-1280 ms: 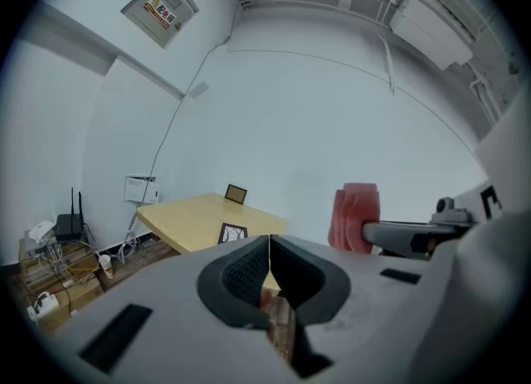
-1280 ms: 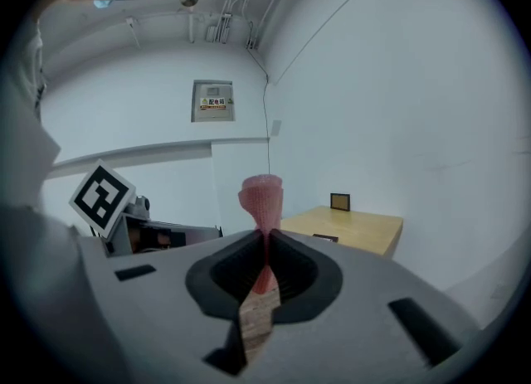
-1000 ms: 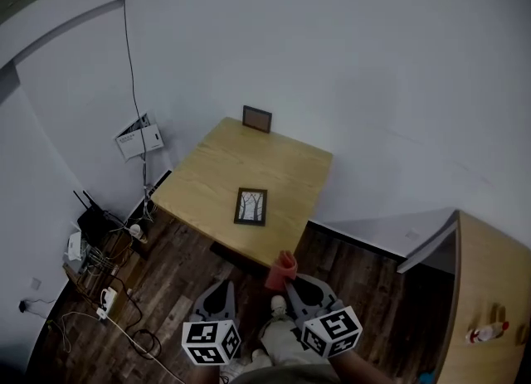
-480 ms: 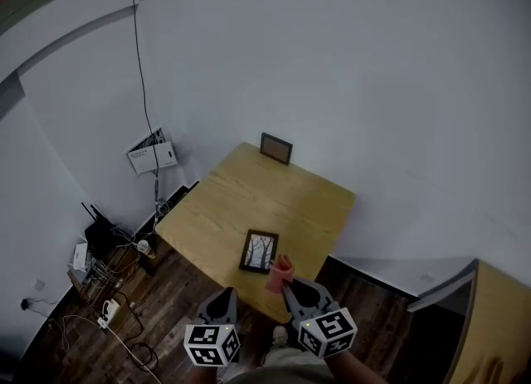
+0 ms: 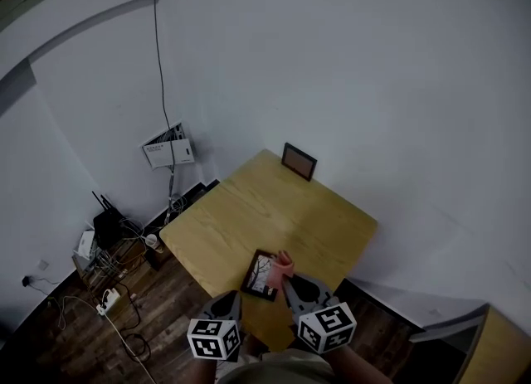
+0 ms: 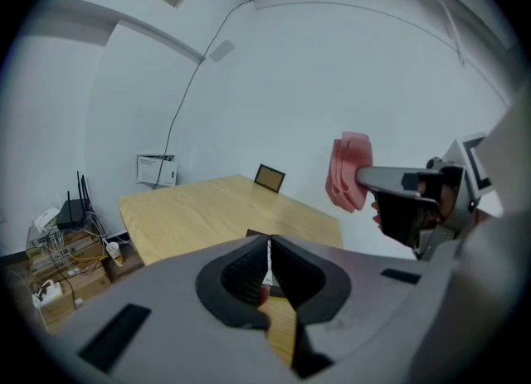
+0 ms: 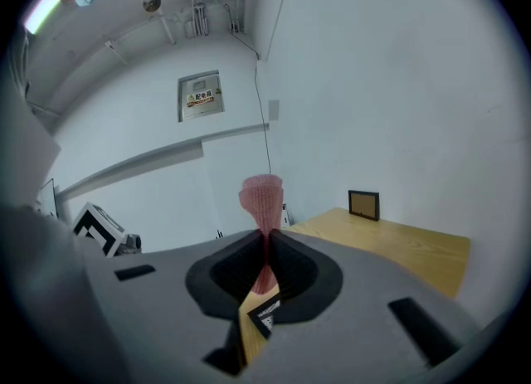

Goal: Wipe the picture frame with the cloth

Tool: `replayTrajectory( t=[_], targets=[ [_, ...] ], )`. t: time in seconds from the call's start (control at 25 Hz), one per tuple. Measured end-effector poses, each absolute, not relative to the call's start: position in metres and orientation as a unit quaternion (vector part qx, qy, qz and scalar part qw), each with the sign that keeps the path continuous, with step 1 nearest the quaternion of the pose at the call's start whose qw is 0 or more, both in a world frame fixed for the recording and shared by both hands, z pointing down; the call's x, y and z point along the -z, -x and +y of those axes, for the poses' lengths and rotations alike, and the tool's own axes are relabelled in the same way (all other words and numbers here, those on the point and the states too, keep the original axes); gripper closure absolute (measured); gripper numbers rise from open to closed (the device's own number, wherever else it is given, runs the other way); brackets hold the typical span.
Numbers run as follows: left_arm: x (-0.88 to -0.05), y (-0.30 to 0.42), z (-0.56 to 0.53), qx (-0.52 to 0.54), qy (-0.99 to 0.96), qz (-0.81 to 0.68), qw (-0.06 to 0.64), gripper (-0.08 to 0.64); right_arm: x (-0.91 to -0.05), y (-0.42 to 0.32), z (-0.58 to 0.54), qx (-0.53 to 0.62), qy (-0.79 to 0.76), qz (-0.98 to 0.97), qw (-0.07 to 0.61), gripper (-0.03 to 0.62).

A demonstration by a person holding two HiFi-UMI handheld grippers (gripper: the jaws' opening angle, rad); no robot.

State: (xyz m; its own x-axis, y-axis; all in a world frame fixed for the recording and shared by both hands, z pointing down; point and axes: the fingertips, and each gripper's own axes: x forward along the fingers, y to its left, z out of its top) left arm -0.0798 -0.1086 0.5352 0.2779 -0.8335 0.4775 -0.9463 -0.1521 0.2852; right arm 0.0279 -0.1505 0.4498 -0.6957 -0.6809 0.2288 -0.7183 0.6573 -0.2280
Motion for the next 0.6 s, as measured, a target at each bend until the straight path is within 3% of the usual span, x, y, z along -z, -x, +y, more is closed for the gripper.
replayTrajectory(
  t=[0.32,0.4,0.6],
  targets=[
    [-0.572,0.086,-0.128,-0.117,-0.735,-0.586,0.321,0.547,-0.479,-0.02,-0.178,-0.19,-0.38,-0.902,0.074,0.577],
    [-0.583,0.084,-0.133,-0.133,-0.741,-0.57,0.328,0.432,-0.487,-0.016,-0.183,-0.199,-0.381,-0.899,0.079,0.577],
    [-0.619,0.084,-0.145,-0.177,-0.741,-0.542,0.353,0.419,-0.514,-0.007,-0.194,-0.216,-0.391,-0.889,0.105,0.577]
  ],
)
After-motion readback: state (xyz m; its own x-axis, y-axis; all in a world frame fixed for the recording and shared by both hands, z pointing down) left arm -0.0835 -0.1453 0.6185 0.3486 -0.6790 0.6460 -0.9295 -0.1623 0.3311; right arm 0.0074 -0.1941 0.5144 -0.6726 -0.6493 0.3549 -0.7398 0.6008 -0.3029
